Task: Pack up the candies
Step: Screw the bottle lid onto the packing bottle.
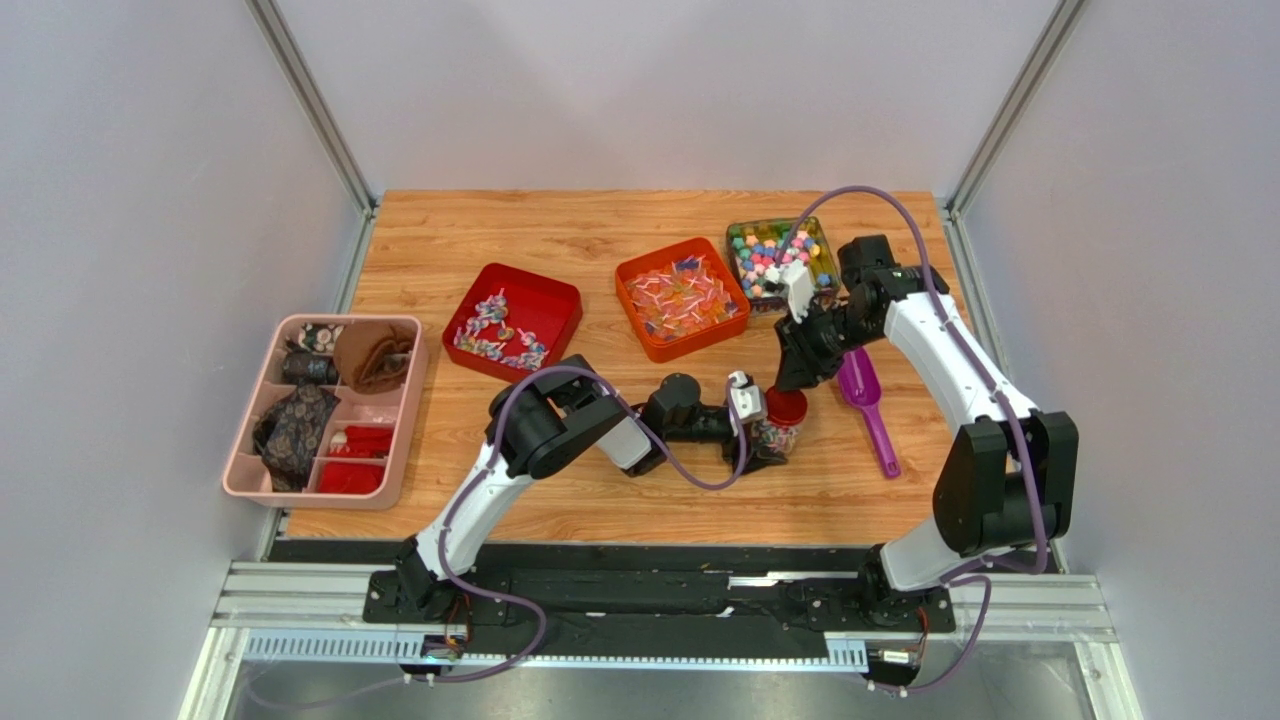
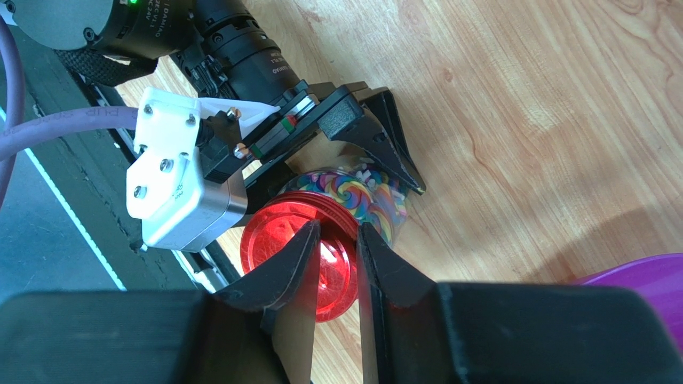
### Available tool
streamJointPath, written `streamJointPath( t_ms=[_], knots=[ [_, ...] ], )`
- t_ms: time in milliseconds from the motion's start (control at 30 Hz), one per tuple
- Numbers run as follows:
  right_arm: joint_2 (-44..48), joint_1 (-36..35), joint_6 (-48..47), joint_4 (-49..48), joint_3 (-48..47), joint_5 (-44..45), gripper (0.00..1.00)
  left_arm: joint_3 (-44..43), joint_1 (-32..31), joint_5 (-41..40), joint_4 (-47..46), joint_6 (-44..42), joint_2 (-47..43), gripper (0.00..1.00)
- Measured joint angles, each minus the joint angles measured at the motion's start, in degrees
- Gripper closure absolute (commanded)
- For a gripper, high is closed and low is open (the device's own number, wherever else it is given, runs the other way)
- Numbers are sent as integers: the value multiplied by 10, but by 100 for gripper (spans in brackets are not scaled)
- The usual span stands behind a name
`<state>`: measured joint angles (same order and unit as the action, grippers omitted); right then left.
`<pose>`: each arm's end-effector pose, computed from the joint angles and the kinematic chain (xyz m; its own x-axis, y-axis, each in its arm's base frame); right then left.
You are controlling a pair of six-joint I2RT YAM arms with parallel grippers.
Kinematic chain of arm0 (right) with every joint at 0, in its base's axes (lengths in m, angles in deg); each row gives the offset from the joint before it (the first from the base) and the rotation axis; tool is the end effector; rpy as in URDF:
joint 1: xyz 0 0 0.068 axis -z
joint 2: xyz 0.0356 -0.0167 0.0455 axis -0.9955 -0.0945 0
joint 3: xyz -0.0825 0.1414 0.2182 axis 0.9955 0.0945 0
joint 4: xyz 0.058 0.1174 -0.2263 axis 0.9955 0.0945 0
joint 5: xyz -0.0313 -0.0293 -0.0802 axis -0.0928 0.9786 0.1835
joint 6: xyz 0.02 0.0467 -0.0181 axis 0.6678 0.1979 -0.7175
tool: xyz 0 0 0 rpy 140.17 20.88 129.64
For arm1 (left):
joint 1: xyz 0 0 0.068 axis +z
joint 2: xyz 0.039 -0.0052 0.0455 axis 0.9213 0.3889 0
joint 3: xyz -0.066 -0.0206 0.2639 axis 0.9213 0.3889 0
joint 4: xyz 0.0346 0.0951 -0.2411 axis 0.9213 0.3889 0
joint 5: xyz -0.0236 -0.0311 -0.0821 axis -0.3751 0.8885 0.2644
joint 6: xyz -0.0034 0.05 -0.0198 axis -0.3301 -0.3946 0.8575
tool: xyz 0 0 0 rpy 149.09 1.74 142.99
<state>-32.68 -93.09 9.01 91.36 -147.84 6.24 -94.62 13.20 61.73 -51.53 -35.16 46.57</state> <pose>0.2820 0.0638 0.2730 -0.6154 -0.5792 -0.5346 -0.7828 0.5285 0.3285 0.2428 -0.3670 0.0731 -0.0444 0.0815 -0.9957 0.9987 0.0287 -0.0421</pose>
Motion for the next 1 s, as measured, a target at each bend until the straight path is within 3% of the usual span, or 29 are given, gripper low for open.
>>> streamJointPath(
  t_ms=[1000],
  knots=[
    [148,20,-2,-34,124,30,76,0,0,15,1,-6,0,99]
  ],
)
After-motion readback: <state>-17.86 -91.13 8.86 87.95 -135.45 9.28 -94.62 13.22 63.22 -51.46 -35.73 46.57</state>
